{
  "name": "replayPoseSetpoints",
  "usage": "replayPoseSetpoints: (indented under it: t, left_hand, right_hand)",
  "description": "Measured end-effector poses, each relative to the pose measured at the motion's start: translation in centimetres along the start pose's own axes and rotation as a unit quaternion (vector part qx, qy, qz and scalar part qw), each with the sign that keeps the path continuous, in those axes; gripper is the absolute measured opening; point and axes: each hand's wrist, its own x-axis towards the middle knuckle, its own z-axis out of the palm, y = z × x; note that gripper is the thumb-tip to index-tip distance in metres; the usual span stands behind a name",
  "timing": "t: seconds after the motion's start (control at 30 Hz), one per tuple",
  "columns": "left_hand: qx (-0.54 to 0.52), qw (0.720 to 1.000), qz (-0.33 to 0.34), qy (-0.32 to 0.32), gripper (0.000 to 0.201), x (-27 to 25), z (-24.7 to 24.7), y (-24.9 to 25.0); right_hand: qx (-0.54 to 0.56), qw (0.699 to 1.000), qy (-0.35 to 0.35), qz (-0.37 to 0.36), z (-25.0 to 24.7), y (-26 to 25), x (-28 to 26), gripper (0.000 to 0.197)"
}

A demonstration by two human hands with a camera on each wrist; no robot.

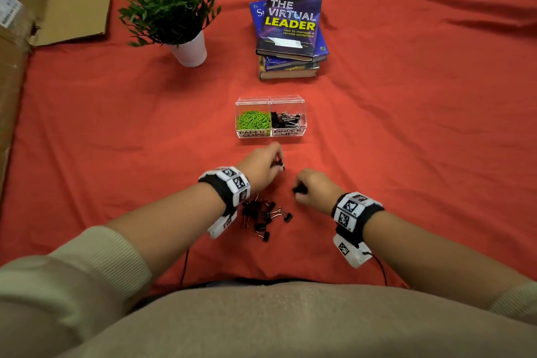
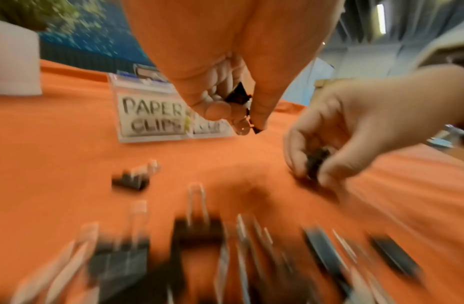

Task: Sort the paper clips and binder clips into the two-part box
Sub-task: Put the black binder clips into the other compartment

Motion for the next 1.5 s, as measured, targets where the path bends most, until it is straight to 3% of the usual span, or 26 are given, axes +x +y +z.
replayPoseSetpoints:
  t: [0.07, 0.17, 0.27, 0.33, 0.47, 0.63, 0.8, 0.9, 1.0, 1.13, 1.23, 1.33, 1.5]
  left_hand:
    - [-0.009, 0.999, 0.003, 0.042, 0.016, 2.0, -1.7, 0.7]
    - [-0.012, 0.995, 0.014, 0.095, 0.015, 5.1, -3.9, 1.8]
    - [-0.002, 0.993, 0.017, 0.119, 0.013, 7.6, -5.0, 2.6]
    - [0.021, 0.993, 0.018, 0.118, 0.014, 8.5, -5.0, 2.6]
    - [0.126, 0.988, 0.032, 0.082, 0.019, 9.1, -4.5, 1.7]
    - [0.223, 0.972, 0.044, 0.063, 0.032, 8.8, -3.7, 0.4]
    - [0.179, 0.977, 0.048, 0.109, 0.034, 6.9, -4.1, -0.4]
    - [0.144, 0.980, 0.040, 0.132, 0.027, 4.3, -3.6, -1.4]
    - [0.111, 0.991, 0.042, 0.064, 0.020, 1.0, -2.5, -3.2]
    - [0.139, 0.989, 0.024, -0.037, 0.022, -3.0, -0.7, -5.6]
    - [0.156, 0.985, 0.016, -0.074, 0.027, -4.5, 0.6, -6.7]
    - [0.151, 0.986, 0.019, -0.063, 0.023, -4.9, 1.2, -6.9]
    - [0.121, 0.992, 0.021, -0.024, 0.019, -5.1, 1.7, -6.6]
  right_hand:
    - [0.121, 0.990, 0.042, 0.062, -1.5, 0.4, 0.5, 0.010]
    - [0.302, 0.942, 0.080, 0.123, -4.7, 0.4, 1.9, 0.024]
    - [0.349, 0.920, 0.134, 0.115, -8.4, -0.2, 3.9, 0.027]
    - [0.340, 0.922, 0.157, 0.100, -10.3, -0.6, 5.5, 0.027]
    - [0.224, 0.955, 0.179, 0.080, -12.2, -1.6, 8.3, 0.011]
    - [0.093, 0.974, 0.204, 0.042, -11.7, -2.7, 10.2, 0.015]
    - [-0.031, 0.990, 0.135, 0.021, -10.6, -2.9, 11.1, 0.025]
    - [-0.057, 0.988, 0.145, -0.003, -9.8, -3.2, 10.4, 0.028]
    - [-0.063, 0.988, 0.128, -0.056, -8.2, -4.2, 8.0, 0.023]
    - [-0.101, 0.984, -0.064, -0.135, -4.0, -5.9, 3.8, 0.022]
    - [-0.101, 0.974, -0.132, -0.152, -0.5, -6.3, 1.9, 0.028]
    - [-0.108, 0.972, -0.149, -0.145, 1.3, -6.1, 1.0, 0.033]
    - [-0.122, 0.975, -0.111, -0.152, 2.1, -5.4, 0.4, 0.025]
